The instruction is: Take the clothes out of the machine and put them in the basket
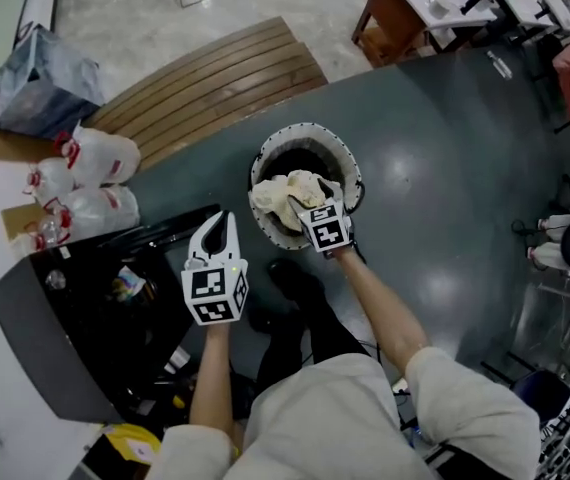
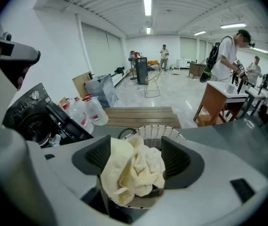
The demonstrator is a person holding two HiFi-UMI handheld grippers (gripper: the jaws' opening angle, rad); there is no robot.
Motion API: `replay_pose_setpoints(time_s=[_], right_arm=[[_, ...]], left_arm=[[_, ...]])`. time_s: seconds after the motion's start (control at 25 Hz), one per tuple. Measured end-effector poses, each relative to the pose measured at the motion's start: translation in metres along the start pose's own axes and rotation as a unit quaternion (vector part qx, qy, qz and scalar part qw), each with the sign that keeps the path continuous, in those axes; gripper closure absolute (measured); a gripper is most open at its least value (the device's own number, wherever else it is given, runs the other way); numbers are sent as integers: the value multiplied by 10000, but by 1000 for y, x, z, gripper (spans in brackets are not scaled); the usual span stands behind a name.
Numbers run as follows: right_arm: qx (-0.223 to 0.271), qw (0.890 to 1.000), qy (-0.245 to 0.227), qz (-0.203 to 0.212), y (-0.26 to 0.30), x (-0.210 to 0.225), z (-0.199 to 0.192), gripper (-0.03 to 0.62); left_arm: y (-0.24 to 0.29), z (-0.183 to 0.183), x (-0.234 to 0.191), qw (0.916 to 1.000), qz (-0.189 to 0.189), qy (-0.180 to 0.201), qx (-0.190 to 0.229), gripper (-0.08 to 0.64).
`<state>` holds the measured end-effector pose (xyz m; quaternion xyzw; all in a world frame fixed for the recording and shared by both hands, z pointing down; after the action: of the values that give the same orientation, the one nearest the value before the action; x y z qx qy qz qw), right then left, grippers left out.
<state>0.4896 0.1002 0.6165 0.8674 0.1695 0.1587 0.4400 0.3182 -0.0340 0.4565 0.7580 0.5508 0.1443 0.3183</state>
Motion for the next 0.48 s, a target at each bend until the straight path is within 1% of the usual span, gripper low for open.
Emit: replay_pose_setpoints(time_s=[0.12,0.24,0.28,0.32,0.4,0.48], right_arm=[[167,9997,-133,-76,-6,0,1,255],[278,9989,-353,-91,-16,-10,-3,314],[344,9986,-384,-129,-21,-13,-4,347],[447,9980,-399,-185,-25,-16,-5,401],[708,9961,-440,-290,-34,-20,-2,532],[890,9943,-518,-267,-41,-26,4,569]], left_arm=[[-1,-5,-6,9999,70,-73,29,543],[-5,-14,-12,9997,134,-177,39,543],[-6,-18,-14,9997,149,-203,36,543],[-8,-22,-16,9996,167,-225,33,543],[-12,-29,-20,9993,231,-286,43,543],[-18,-34,-26,9987,344,-366,68,543]])
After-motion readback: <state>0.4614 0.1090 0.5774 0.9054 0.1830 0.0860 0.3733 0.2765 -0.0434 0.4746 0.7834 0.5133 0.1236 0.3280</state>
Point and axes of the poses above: the fingertips, and each gripper's own axes: y forward along the fingers, x to its right, z out of its top, the point moved 8 cm from there along -y, backward along the fingers, and after that the axes turned 6 degrees about -x, right-handed, at the moved point
